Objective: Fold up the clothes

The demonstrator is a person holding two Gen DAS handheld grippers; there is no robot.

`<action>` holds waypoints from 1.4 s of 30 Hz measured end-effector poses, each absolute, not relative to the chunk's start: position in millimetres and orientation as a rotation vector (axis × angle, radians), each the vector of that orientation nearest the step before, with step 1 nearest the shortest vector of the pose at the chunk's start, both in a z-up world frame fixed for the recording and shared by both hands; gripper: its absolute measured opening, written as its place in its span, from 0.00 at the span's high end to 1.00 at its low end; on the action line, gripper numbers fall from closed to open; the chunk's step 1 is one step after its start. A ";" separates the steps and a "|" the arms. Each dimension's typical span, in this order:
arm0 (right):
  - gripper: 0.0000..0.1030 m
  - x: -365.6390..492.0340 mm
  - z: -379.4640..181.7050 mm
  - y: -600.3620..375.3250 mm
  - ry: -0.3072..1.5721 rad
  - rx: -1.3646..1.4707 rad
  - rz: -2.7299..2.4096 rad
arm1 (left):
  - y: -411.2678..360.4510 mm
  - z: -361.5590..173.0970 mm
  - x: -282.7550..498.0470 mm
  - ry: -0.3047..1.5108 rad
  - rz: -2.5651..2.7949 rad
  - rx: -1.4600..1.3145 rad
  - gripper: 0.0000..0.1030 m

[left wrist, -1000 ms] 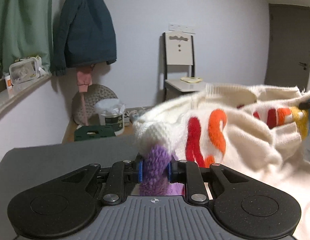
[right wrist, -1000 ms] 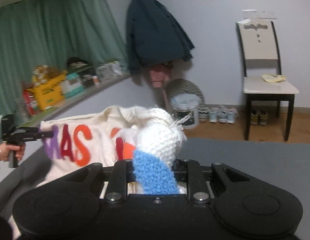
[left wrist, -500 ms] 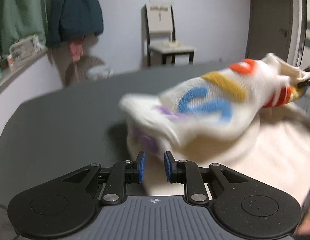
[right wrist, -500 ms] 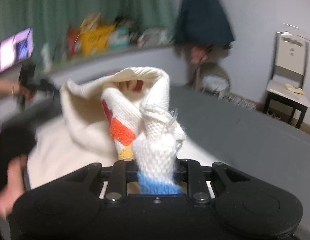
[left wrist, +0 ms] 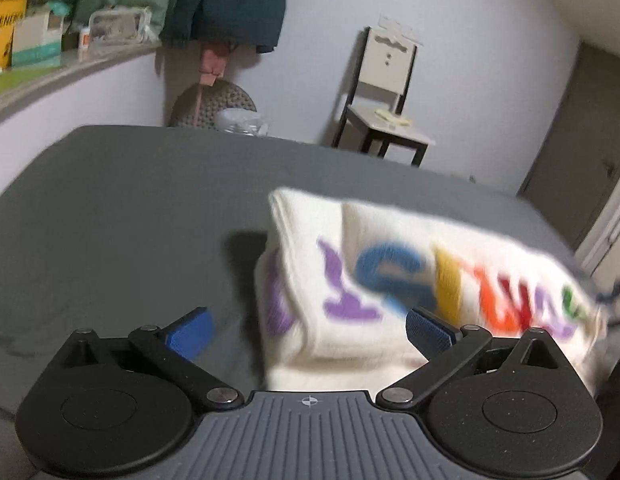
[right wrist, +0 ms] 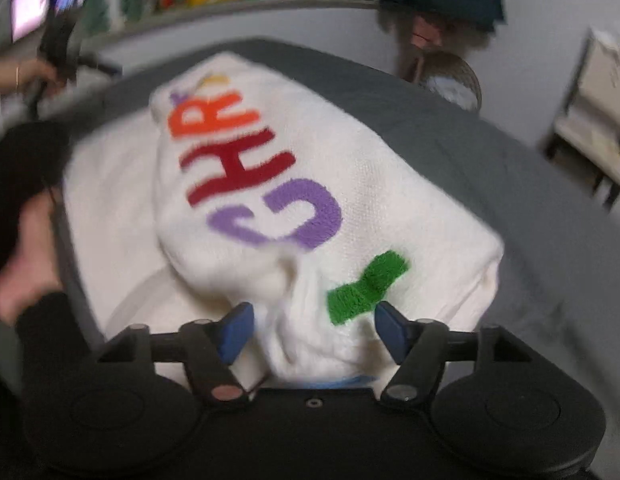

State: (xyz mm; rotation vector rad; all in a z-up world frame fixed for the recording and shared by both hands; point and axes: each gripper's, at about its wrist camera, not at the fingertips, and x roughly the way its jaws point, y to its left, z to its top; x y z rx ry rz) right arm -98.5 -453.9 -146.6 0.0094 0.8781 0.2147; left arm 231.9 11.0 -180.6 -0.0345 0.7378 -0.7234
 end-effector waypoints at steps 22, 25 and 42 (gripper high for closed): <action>0.35 -84.5 -223.0 -535.0 0.936 0.934 -0.139 | -59.5 -233.3 256.8 0.984 -0.632 -0.150 0.78; 0.59 -85.2 -232.2 -534.9 0.919 1.054 -0.135 | -57.4 -224.5 252.7 1.006 -0.628 -0.190 0.79; 0.83 -73.9 -202.1 -548.7 1.046 0.853 -0.357 | -16.4 -256.1 240.8 1.280 -0.493 -0.266 0.80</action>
